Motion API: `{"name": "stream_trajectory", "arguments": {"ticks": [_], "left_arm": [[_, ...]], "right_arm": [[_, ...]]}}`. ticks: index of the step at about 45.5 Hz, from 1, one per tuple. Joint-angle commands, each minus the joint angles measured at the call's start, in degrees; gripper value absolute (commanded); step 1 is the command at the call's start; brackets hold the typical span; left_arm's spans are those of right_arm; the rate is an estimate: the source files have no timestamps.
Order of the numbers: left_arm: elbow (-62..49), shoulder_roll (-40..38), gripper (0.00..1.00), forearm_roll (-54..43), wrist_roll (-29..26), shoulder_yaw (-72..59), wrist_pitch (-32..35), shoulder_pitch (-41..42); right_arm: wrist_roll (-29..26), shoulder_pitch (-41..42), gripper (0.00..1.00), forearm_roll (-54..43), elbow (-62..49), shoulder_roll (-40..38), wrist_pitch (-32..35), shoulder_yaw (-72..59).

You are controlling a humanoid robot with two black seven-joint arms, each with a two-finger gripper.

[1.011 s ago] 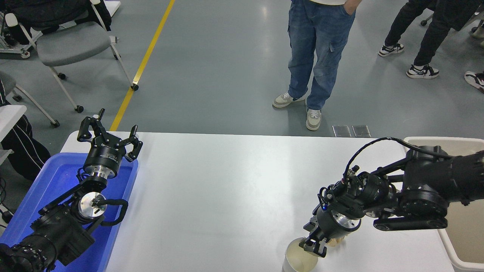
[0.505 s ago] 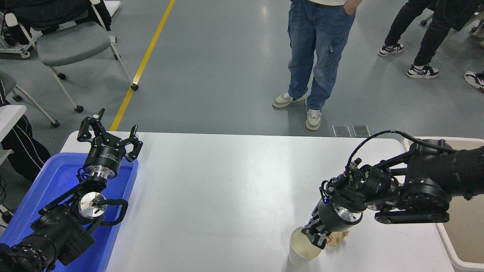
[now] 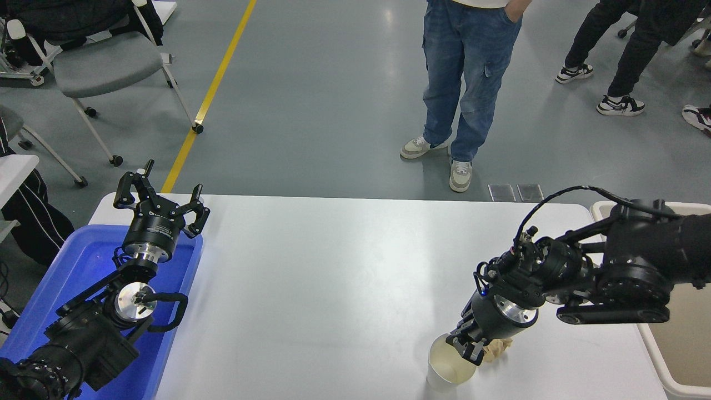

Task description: Dispose of the paper cup in the dustbin

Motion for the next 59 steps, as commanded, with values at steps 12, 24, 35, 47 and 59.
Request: {"name": "stream_trajectory", "arguments": {"ticks": [12,24,35,47,59], "left_arm": [[0.0,0.0,1.0,0.0,0.0,0.0,0.0,0.0],[0.0,0.0,1.0,0.0,0.0,0.0,0.0,0.0],[0.0,0.0,1.0,0.0,0.0,0.0,0.0,0.0],[0.0,0.0,1.0,0.0,0.0,0.0,0.0,0.0],[0.0,0.0,1.0,0.0,0.0,0.0,0.1,0.0]], "right_arm": [[3.0,22.1,0.0,8.6,10.6,-13.3,10.4,1.2],[6.6,29.8,0.0,11.9,11.0,-17.1,22.8,9.6],[6.1,29.4,0.0,12.8,10.7,-17.8,26.4,14.9],[5.7,25.1,0.0,13.8,5.3,-27.6,25.5,19.2],[5.7,12.8,0.0,13.2,1.3,-44.4,23.3,27.0]]}}
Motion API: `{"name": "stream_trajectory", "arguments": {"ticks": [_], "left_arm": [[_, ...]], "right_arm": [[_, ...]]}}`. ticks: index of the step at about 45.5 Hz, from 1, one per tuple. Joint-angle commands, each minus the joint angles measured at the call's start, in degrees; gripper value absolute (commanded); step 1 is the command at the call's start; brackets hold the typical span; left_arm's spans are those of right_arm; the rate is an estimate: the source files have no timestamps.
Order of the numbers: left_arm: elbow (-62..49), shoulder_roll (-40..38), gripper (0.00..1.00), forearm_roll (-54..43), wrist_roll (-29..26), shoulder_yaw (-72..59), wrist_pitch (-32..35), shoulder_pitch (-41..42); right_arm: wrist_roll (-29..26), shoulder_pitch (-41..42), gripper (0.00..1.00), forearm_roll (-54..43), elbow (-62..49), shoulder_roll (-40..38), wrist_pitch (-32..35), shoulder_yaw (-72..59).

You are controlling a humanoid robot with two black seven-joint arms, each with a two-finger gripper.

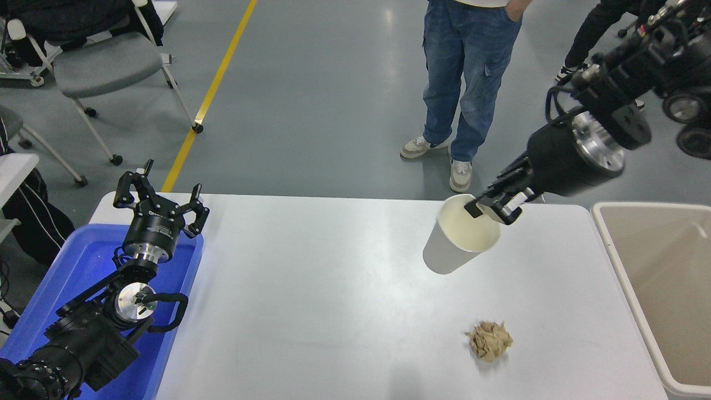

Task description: Dispose of the paper cup in the dustbin

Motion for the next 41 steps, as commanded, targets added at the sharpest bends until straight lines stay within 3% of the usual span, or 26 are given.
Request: {"name": "stream_trajectory", "arguments": {"ticks": [1,8,19,30,41], "left_arm": [[0.0,0.0,1.0,0.0,0.0,0.0,0.0,0.0],[0.0,0.0,1.0,0.0,0.0,0.0,0.0,0.0],[0.0,0.0,1.0,0.0,0.0,0.0,0.0,0.0],[0.0,0.0,1.0,0.0,0.0,0.0,0.0,0.0],[0.0,0.0,1.0,0.0,0.0,0.0,0.0,0.0]], "right_arm": [[0.0,-9.5,0.0,-0.2,-4.2,-13.8,-2.5,5.9],[0.1,-16.1,0.0,2.4,-10.3,-17.7,-9.9,5.9],[0.0,-31.1,0.0,17.8,-20.1,-19.1,-23.9,5.9],[0.3,-43.2,0.0,45.0,-25.6,-17.7,-35.7,6.1],[0.4,-56.4,0.0,75.4,-34.6,-7.2,-43.2,11.1]]}}
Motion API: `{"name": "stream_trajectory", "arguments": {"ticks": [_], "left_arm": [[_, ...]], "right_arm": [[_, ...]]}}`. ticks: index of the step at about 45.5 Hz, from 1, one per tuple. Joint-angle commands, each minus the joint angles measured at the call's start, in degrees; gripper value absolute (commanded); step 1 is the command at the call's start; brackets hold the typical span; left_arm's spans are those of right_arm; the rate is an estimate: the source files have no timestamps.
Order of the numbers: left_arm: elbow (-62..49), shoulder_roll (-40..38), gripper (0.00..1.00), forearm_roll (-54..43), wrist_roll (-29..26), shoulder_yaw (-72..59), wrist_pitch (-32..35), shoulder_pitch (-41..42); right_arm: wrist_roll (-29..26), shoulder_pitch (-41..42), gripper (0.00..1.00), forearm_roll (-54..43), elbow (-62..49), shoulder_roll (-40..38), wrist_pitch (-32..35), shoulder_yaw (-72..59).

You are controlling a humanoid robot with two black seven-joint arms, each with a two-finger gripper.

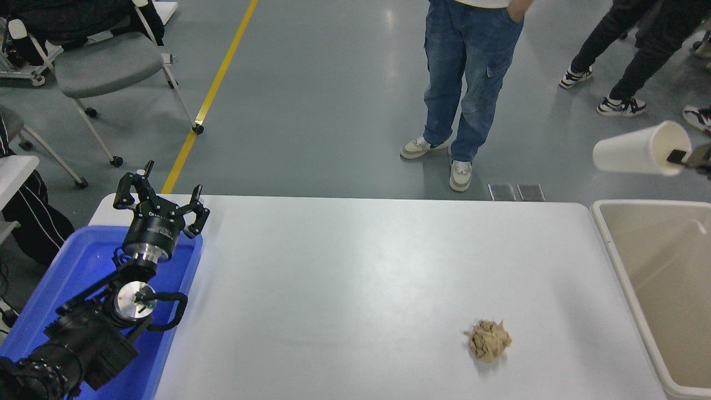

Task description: Dispose of the paper cup in the dustbin

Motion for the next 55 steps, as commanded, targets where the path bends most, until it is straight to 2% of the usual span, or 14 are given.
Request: {"name": "stream_trajectory", "arguments": {"ticks": [1,8,14,23,29,36,55], "left_arm": [[0.0,0.0,1.0,0.0,0.0,0.0,0.0,0.0],[0.0,0.0,1.0,0.0,0.0,0.0,0.0,0.0],[0.0,0.0,1.0,0.0,0.0,0.0,0.0,0.0],[0.0,0.0,1.0,0.0,0.0,0.0,0.0,0.0],[0.0,0.0,1.0,0.0,0.0,0.0,0.0,0.0],[0.0,0.0,1.0,0.0,0.0,0.0,0.0,0.0],[0.0,0.0,1.0,0.0,0.0,0.0,0.0,0.0]], "right_arm": [[0.1,-14.2,0.0,28.8,-9.6,8.6,-8.4,5.2],[-0.5,-24.6,0.0,37.7,-21.1,16.6,-8.4,14.2],[-2.0,-31.5,0.0,39.0,-33.2,25.7,-8.2,22.6],[-5.1,-34.4,0.0,39.0,-52.0,39.5,-8.1,28.7],[-6.8,-34.5,0.0,39.0,-61.1,46.1,-9.0,31.0],[-8.5,-34.5,0.0,39.0,-62.7,47.9,-10.0,33.2],[-8.4,-36.0,0.0,39.0,-62.8,49.1,-10.2,36.8]]}}
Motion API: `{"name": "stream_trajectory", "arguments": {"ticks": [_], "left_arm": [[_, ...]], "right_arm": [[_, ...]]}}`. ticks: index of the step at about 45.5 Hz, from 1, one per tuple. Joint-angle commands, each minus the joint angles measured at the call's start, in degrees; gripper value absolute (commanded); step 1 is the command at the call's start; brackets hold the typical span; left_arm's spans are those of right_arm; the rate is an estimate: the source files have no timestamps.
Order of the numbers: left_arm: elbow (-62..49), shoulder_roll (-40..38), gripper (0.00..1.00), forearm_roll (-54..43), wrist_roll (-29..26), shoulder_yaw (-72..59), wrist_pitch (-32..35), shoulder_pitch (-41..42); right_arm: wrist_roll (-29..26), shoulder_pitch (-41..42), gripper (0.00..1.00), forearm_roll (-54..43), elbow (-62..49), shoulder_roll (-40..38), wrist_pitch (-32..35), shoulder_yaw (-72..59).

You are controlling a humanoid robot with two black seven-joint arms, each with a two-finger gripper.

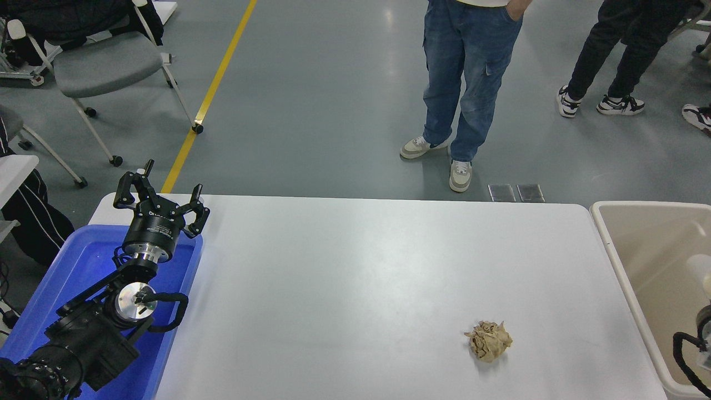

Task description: Dispose of the paper cup in the dustbin

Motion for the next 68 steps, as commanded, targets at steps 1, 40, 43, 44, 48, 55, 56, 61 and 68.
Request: {"name": "stream_trajectory", "arguments": {"ticks": [1,40,43,44,48,55,56,61,68], "left_arm": [[0.0,0.0,1.0,0.0,0.0,0.0,0.0,0.0],[0.0,0.0,1.0,0.0,0.0,0.0,0.0,0.0],[0.0,0.0,1.0,0.0,0.0,0.0,0.0,0.0],[0.0,0.0,1.0,0.0,0.0,0.0,0.0,0.0],[0.0,0.0,1.0,0.0,0.0,0.0,0.0,0.0],[0.0,0.0,1.0,0.0,0.0,0.0,0.0,0.0],[0.0,-0.1,1.0,0.0,0.0,0.0,0.0,0.0],[0.0,0.0,1.0,0.0,0.0,0.0,0.0,0.0],[0.0,0.0,1.0,0.0,0.0,0.0,0.0,0.0]], "right_arm": [[-0.3,-1.0,0.0,0.1,-1.5,1.3,-0.3,2.3],[0.1,1.7,1.0,-2.9,-2.6,0.3,0.5,-6.3],[0.1,2.1,1.0,-2.8,-2.5,-0.1,2.9,-6.5],[0.1,2.2,1.0,-2.8,-2.6,-0.6,5.3,-6.0],[0.1,2.4,1.0,-1.2,-2.7,-3.2,14.6,-3.8],[1.9,2.4,1.0,-0.4,0.0,-5.7,17.5,9.5],[2.8,2.5,1.0,-0.4,1.2,-6.4,18.0,11.0],[8.1,2.4,1.0,-0.5,11.2,-10.6,18.9,15.8],[9.0,1.1,1.0,-3.0,28.7,-13.7,18.9,23.0]]}}
